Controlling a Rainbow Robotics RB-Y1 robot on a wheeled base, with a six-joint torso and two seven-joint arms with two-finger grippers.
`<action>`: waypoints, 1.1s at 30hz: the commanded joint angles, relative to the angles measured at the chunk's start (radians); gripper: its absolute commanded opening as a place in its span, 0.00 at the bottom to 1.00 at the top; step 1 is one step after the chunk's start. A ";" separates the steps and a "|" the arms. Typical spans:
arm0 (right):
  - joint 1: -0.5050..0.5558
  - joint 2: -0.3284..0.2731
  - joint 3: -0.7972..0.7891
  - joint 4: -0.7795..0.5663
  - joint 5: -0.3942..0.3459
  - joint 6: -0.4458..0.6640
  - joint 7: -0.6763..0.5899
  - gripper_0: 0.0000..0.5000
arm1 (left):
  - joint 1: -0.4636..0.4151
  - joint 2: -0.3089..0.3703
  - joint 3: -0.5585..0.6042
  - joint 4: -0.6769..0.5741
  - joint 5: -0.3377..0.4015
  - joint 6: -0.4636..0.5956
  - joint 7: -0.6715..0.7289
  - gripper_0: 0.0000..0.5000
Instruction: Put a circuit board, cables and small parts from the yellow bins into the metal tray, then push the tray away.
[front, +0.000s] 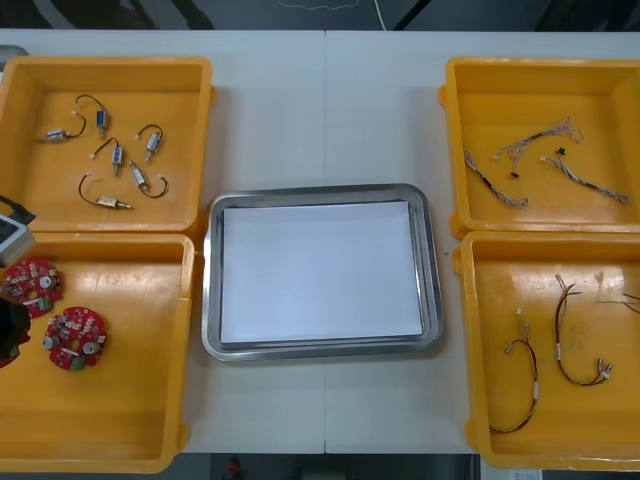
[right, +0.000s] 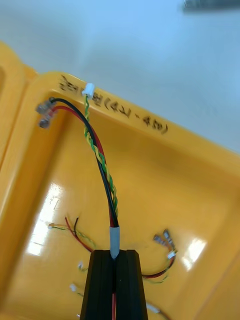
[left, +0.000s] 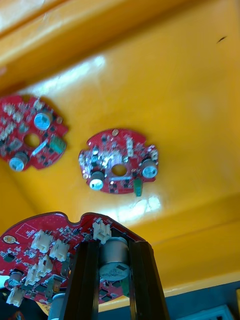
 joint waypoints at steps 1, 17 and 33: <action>0.013 -0.101 -0.049 -0.042 -0.070 0.007 0.107 0.00 | -0.125 0.036 -0.094 -0.044 0.021 0.032 -0.015 0.00; 0.087 -0.261 -0.081 -0.240 -0.395 0.007 0.504 0.00 | -0.498 -0.040 -0.520 -0.040 -0.031 0.054 0.195 0.00; 0.013 -0.325 0.092 -0.415 -0.475 0.007 0.894 0.00 | -0.763 -0.257 -0.879 0.104 -0.187 0.070 0.428 0.00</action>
